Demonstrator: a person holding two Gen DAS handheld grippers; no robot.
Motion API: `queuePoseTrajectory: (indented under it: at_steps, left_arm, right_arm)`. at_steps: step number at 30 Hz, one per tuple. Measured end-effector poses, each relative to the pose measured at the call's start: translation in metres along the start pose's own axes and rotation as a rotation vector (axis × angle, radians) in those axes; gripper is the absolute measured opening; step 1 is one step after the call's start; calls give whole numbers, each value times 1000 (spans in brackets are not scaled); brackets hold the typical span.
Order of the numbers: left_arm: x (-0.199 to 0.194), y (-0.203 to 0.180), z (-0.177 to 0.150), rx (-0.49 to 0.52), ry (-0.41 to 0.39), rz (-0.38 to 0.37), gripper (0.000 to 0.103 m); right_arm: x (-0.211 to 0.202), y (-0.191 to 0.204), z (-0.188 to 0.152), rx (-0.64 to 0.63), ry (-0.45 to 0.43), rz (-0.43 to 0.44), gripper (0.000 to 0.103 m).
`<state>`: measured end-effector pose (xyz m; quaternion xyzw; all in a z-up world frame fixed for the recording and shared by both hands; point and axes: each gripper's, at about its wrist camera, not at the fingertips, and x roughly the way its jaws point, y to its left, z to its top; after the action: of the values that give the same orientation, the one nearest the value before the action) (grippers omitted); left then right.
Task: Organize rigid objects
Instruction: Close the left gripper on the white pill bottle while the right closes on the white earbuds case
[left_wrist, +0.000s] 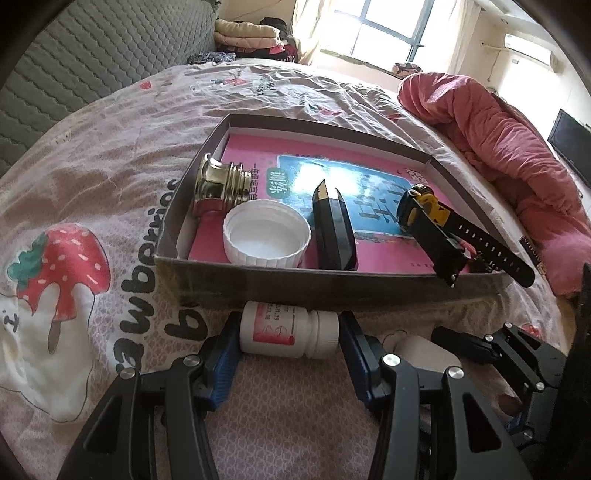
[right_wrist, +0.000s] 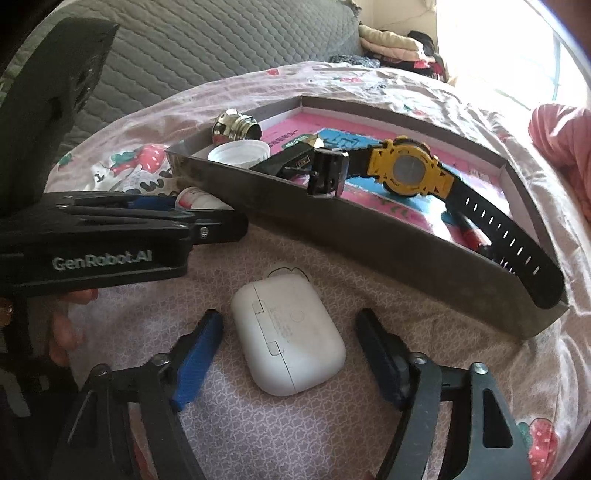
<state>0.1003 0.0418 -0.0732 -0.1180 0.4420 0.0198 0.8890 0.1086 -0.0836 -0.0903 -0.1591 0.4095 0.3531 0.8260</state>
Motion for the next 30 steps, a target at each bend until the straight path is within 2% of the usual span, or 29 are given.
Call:
queuePoseTrajectory:
  at_steps: [1, 4, 7, 17, 24, 30]
  left_arm:
    - [0, -2, 0, 10, -3, 10, 51]
    - [1, -4, 1, 19, -8, 22, 51]
    - [1, -4, 1, 30, -12, 35, 47]
    - [-10, -2, 3, 33, -41, -2, 47]
    - [-31, -7, 6, 51, -99, -14, 47]
    - [-47, -10, 9, 64, -164, -10, 47]
  right_arm:
    - [-1, 2, 1, -13, -4, 0, 56]
    - [-1, 3, 2, -19, -3, -1, 55]
    - [-4, 1, 2, -5, -3, 14, 55]
    - [-18, -5, -2, 17, -23, 70, 55]
    - [-36, -13, -3, 46, -73, 102, 55]
    - [-60, -23, 0, 78, -158, 104, 55]
